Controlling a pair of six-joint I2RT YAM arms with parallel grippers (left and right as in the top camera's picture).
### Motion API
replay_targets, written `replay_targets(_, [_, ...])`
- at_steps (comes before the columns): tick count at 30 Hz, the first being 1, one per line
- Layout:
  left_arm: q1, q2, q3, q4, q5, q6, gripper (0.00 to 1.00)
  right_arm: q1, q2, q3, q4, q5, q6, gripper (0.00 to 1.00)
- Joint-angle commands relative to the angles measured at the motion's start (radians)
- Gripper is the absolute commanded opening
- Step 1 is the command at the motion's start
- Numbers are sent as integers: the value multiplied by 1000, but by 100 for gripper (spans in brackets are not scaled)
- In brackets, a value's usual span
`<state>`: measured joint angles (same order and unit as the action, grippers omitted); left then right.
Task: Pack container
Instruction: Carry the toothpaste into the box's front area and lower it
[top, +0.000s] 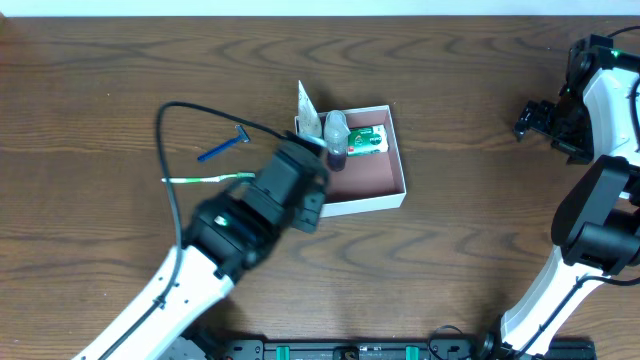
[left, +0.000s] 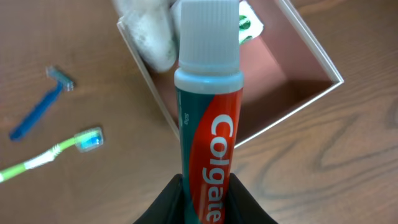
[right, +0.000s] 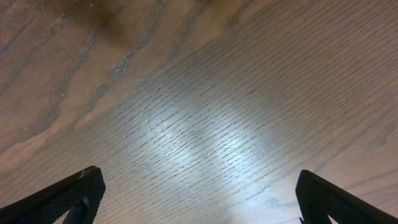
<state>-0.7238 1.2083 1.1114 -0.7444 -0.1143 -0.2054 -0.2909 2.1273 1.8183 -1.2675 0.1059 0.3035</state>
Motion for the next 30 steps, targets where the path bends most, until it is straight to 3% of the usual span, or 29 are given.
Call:
replay_targets(1, [-103,25,19,57,-195,50,21,-3,0,3,0,10,11,99])
replay_targets(10, [-199,140,19,289,-194,305,21,-3,0,3,0,10,11,99])
replay_targets(23, [-205,346,19,302,-195,1015,20,-3,0,3,0,10,11,99])
replay_targets(27, [-205,396,18,302,-194,1146,20,-3,0,3,0,10,11,99])
replay_targets(30, [-205,425,18,301,-194,1163,21,-3,0,3,0,10,11,99])
